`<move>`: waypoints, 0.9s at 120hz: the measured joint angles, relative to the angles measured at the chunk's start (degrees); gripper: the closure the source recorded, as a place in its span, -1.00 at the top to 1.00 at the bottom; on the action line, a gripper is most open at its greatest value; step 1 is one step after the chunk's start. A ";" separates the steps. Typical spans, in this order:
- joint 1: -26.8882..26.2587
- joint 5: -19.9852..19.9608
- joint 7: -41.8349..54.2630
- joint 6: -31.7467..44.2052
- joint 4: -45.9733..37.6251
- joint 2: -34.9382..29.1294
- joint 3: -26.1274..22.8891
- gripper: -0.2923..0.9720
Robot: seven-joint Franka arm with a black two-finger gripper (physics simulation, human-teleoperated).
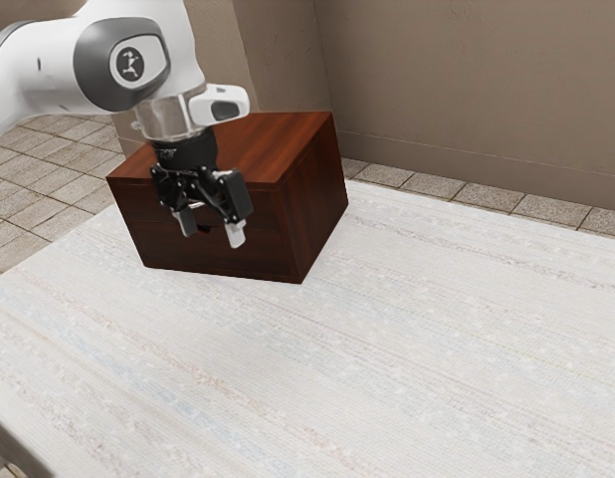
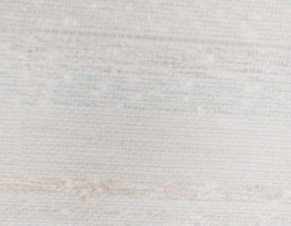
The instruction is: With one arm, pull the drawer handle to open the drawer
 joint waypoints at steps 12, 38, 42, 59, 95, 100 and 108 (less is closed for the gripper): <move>0.08 0.33 0.44 -0.16 0.00 0.03 -0.03 0.54; 0.38 0.17 1.10 -1.49 4.11 -0.18 0.03 0.54; 0.40 0.14 1.17 -2.71 8.09 -0.57 0.10 0.54; 0.81 0.13 1.43 -6.67 13.90 -1.75 0.17 0.54; 0.38 2.02 2.04 0.40 -1.13 1.08 0.29 0.54; 0.15 3.01 2.24 1.66 -4.40 -0.21 0.34 0.54; -0.23 4.16 2.89 4.08 -11.13 -3.42 0.99 0.54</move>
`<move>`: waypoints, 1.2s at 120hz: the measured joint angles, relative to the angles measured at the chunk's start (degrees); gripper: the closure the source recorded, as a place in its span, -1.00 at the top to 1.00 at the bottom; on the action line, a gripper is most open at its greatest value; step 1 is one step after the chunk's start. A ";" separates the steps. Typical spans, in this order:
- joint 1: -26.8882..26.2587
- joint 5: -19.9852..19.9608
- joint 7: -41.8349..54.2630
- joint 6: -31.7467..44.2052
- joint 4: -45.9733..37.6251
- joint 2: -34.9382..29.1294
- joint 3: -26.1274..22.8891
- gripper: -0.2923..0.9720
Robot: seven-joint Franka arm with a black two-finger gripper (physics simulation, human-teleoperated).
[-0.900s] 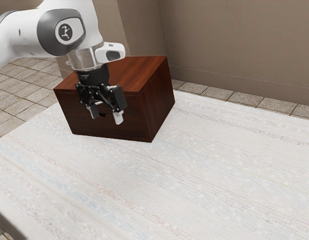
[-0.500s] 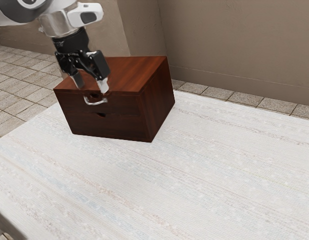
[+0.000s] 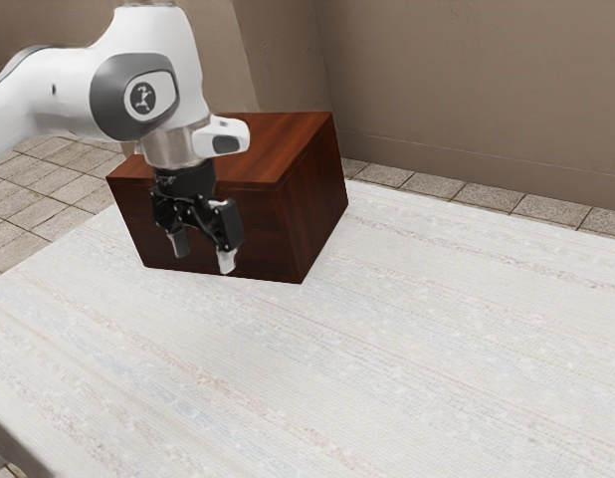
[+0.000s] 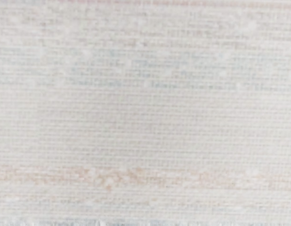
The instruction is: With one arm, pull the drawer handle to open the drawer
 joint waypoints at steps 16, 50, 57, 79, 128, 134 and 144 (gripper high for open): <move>-0.15 1.86 2.98 4.30 -8.07 -4.53 3.54 0.54; 10.26 2.64 24.07 15.28 -16.82 -9.39 1.67 0.54; 11.90 1.97 30.05 16.83 -16.98 -9.46 0.14 0.54; 10.41 0.53 45.28 20.90 -16.76 -7.61 -2.01 0.54; 4.99 -0.43 66.61 29.33 -16.52 -6.15 -2.15 0.54; 4.61 -0.45 68.47 29.68 -16.49 -6.14 -2.23 0.54; 3.99 -0.46 71.26 30.13 -16.47 -6.10 -2.27 0.54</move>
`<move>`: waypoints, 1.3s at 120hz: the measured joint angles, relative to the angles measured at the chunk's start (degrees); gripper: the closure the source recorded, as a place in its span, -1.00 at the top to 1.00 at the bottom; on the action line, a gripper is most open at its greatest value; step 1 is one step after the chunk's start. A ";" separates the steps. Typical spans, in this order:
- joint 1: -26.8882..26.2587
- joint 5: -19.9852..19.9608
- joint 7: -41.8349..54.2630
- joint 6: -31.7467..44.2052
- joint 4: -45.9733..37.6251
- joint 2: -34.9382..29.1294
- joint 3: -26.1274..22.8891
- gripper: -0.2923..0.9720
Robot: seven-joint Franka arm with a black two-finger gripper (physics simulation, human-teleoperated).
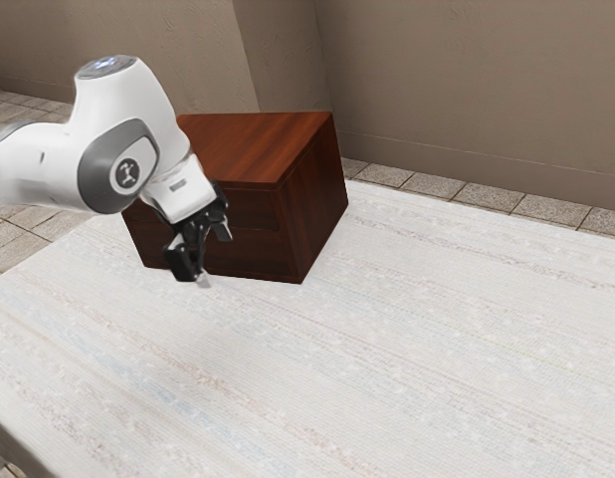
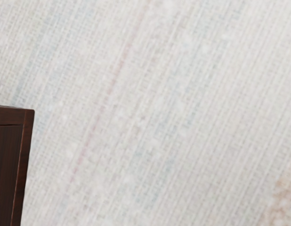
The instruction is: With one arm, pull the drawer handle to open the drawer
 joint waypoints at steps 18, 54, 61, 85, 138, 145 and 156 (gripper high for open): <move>-0.98 -0.03 4.15 0.48 0.00 0.13 0.02 0.54; -2.51 -0.09 9.87 0.86 0.01 0.14 0.11 0.54; -2.72 -0.12 10.67 0.89 0.00 0.14 0.11 0.54; -3.20 -0.16 12.85 0.94 0.04 0.73 0.10 0.54; 17.20 -0.66 15.51 0.98 6.86 4.88 0.13 0.54; 19.40 -0.72 15.70 0.98 7.13 4.94 0.15 0.54; 17.69 -0.77 15.96 1.01 7.38 4.97 0.13 0.54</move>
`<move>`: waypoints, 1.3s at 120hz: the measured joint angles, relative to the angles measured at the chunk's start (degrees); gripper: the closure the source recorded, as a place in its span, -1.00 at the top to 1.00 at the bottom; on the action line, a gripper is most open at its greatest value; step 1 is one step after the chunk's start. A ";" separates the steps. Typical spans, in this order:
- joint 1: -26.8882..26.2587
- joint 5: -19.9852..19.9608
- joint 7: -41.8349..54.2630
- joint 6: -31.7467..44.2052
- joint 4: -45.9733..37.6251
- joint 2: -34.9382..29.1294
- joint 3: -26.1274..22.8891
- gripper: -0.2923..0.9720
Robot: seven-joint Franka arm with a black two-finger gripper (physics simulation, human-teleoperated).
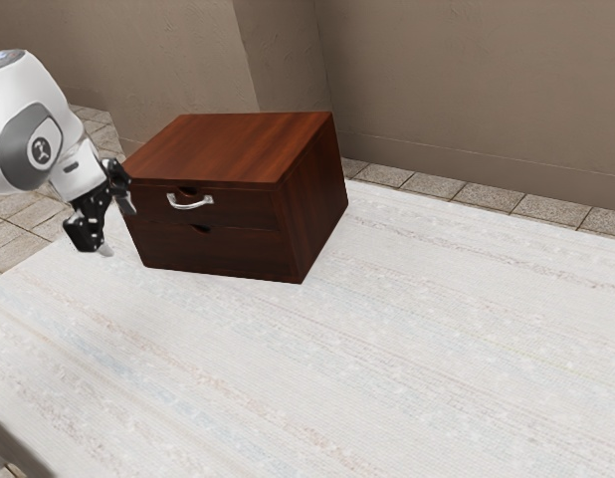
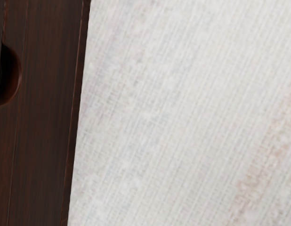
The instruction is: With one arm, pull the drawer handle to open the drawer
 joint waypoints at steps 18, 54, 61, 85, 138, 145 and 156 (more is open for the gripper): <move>-2.67 -0.12 0.29 0.43 0.06 0.06 0.04 0.54; -2.33 -0.25 0.54 1.28 4.63 3.93 0.05 0.54; -2.43 -0.39 0.58 1.35 5.84 4.70 0.06 0.54; -2.50 -0.75 0.69 1.53 7.83 6.14 0.00 0.54; -3.86 -1.42 0.85 3.45 9.16 8.67 -0.18 0.54; -3.89 -1.42 0.86 3.72 9.21 8.95 -0.19 0.54; -3.89 -1.48 0.87 4.01 9.18 9.18 -0.19 0.54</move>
